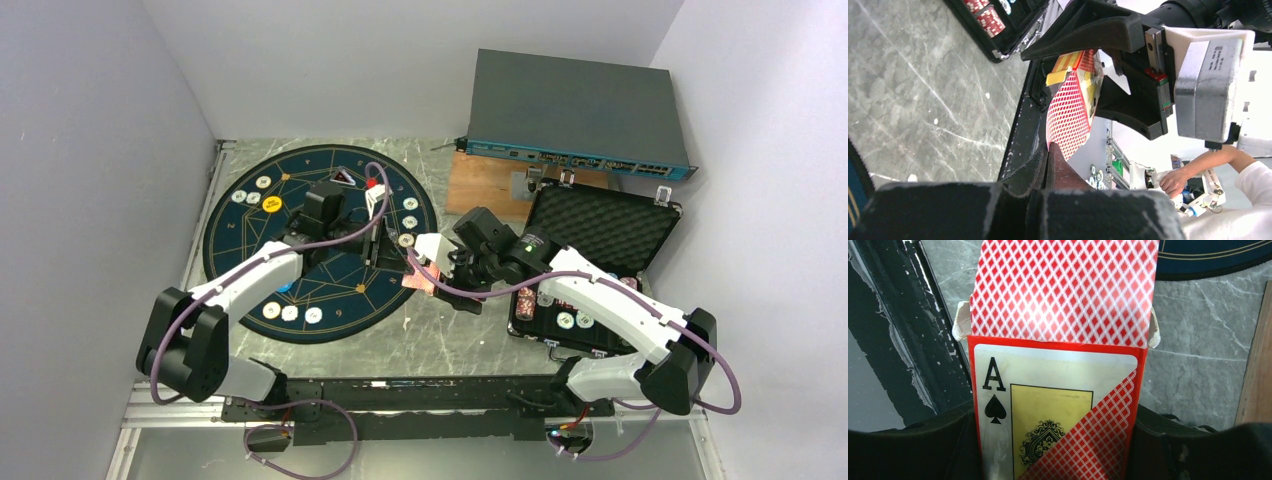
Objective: Distribute texas hold em gaming equipment
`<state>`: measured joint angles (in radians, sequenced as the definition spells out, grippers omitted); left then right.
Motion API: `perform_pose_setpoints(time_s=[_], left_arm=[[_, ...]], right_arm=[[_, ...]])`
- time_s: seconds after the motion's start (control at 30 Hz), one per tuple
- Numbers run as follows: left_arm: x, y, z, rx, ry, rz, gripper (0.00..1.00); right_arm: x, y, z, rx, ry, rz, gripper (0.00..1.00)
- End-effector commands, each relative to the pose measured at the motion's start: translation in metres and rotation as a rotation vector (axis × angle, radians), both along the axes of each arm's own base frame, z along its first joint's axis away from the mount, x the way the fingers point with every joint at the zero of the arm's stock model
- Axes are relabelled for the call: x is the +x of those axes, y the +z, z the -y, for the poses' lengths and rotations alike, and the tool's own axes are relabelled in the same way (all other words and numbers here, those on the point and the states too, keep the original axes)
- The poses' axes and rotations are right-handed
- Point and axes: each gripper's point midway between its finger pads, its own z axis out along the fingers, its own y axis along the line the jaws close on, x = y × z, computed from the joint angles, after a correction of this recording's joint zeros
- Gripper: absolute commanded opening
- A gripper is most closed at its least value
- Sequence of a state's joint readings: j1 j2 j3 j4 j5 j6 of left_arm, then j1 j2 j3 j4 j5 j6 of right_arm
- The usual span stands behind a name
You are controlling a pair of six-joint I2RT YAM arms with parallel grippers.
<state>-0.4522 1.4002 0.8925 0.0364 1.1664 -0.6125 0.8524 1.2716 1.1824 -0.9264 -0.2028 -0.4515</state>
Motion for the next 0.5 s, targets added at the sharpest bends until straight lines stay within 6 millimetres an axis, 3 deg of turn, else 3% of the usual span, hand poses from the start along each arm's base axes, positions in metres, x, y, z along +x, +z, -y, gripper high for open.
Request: perform_pose_setpoints(time_s=[0.0,0.13,0.23,0.37,0.47], left_arm=[[0.004,0.0,-0.017,0.005,0.036,0.046,0.0],[0.024,-0.005,-0.05,0.044,0.126,0.045,0.0],[0.051,-0.018,-0.088,0.138,0.214,0.071,0.0],[0.093,-0.032,-0.145,0.254,0.33,0.087,0.0],[0.134,-0.048,-0.201,0.364,0.448,0.082,0.0]], right_arm=[[0.004,0.02,-0.012,0.091,0.016,0.056,0.0],[0.003,0.016,-0.007,0.08,0.007,0.062,0.0],[0.003,0.015,-0.004,0.076,0.0,0.062,0.0],[0.004,0.017,-0.004,0.079,-0.005,0.07,0.0],[0.005,0.017,-0.003,0.078,-0.006,0.074,0.0]])
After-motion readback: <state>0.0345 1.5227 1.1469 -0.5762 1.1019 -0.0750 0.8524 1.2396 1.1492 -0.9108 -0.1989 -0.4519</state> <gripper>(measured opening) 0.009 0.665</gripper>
